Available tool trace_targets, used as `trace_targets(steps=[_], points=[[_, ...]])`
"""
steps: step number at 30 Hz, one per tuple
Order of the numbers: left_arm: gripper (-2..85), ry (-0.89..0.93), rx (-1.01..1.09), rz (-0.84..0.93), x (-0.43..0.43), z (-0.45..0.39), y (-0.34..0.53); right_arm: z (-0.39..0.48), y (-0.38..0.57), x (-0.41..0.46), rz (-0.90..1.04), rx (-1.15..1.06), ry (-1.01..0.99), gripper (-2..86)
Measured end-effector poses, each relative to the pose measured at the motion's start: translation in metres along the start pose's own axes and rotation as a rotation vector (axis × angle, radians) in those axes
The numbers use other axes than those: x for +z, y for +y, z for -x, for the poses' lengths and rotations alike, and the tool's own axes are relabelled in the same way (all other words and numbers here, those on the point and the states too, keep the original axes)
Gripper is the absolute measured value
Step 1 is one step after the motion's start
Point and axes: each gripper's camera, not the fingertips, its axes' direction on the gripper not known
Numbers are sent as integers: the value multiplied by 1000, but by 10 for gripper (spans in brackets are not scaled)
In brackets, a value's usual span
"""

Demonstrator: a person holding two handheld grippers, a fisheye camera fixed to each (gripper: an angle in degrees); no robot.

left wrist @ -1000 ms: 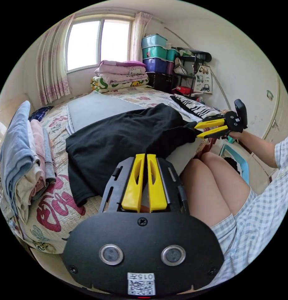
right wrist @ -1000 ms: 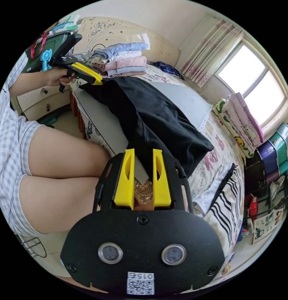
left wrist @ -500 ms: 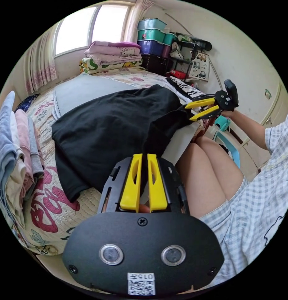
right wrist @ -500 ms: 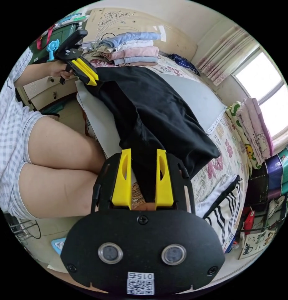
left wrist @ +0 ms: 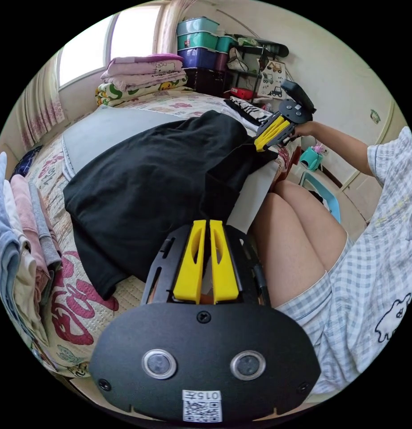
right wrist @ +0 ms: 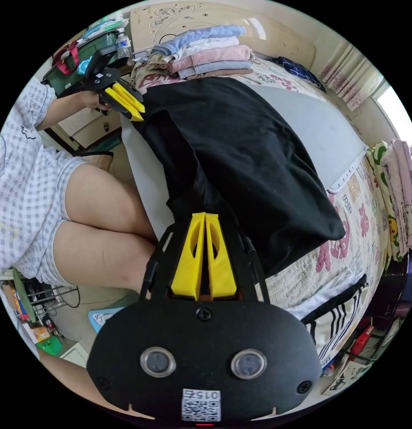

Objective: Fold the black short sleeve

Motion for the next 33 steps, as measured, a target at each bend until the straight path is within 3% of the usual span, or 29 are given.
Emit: trace_targets(steps=[6,8,10,18,24,28,33], points=[[3,63,-58,-83,-11,22,7,3,12,-45,-127,18,32,25],[3,54,-61,-86,-7,24,7,2,-1,-42,-88,34,44,125],[4,58,-73,-81,-3,26,8,-3,-17,-33,-25,17,4,170],[4,78,-93,-103,-7,32,22,-47,-52,-46,-20,42,-209,99],[3,94,-122,-112,-2,36,28,-65,-44,-95,-150,99,-194,54],[3,94,-120,-111,-2,37,28,-72,-49,-110,-174,120,-172,83],[3,110,-135,-105,-3,38,33,-64,-84,-101,-71,5,-112,115]])
